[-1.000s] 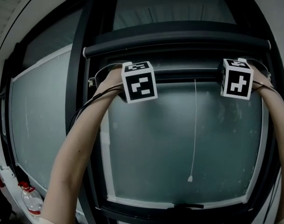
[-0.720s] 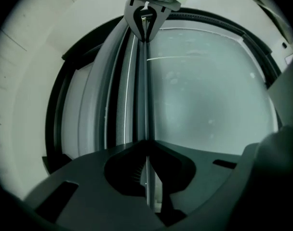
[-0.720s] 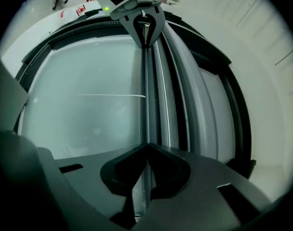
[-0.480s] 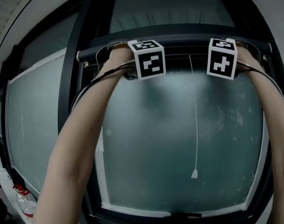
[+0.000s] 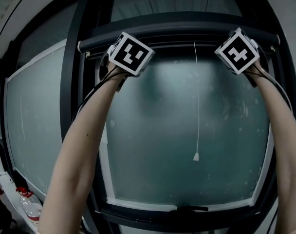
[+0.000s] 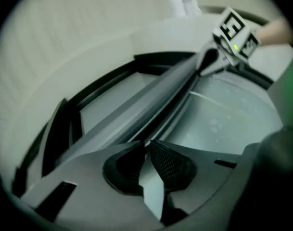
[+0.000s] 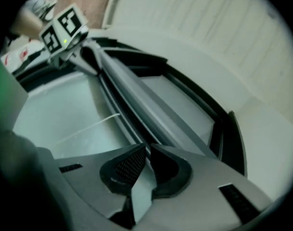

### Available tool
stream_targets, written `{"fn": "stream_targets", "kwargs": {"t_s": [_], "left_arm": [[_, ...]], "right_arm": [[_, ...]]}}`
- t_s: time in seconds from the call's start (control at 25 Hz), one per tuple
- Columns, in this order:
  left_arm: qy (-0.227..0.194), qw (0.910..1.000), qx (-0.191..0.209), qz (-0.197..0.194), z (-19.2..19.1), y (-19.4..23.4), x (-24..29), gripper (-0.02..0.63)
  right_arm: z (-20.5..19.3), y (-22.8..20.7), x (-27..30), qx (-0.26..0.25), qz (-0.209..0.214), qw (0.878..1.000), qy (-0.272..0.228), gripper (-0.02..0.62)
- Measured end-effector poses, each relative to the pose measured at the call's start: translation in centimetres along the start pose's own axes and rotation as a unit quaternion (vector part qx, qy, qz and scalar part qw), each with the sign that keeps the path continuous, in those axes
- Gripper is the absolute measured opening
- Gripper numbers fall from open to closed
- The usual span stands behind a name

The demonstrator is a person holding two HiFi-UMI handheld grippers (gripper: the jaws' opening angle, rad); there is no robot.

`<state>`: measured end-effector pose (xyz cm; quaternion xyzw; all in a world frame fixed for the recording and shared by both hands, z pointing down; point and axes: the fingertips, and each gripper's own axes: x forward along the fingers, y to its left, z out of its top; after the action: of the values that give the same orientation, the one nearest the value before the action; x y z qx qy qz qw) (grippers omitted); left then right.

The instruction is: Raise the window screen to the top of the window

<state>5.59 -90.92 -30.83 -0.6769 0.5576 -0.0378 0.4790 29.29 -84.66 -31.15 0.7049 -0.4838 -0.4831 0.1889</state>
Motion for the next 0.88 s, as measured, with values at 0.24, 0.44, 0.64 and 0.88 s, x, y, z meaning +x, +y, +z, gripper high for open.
{"fn": "stream_targets", "kwargs": {"t_s": [0.24, 0.44, 0.64, 0.88], "left_arm": [[-0.166, 0.9011, -0.398, -0.041, -2.7, -4.4, -6.5, 0.035], [-0.157, 0.9168, -0.366, -0.026, -12.0, -18.1, -18.5, 0.017], [-0.016, 0.9227, -0.382, -0.049, -25.0, -33.4, -29.2, 0.003], [0.076, 0.8992, -0.421, -0.091, -29.8, -44.5, -36.7, 0.003]], "right_arm": [[-3.2, 1.8, -6.1, 0.274, -0.001, 0.955, -0.115, 0.035], [-12.7, 12.7, -17.8, 0.355, 0.031, 0.922, -0.15, 0.035], [-22.2, 29.4, -30.6, 0.41, 0.081, 0.907, -0.042, 0.035], [-27.7, 42.9, -39.9, 0.452, 0.111, 0.881, 0.085, 0.019]]}}
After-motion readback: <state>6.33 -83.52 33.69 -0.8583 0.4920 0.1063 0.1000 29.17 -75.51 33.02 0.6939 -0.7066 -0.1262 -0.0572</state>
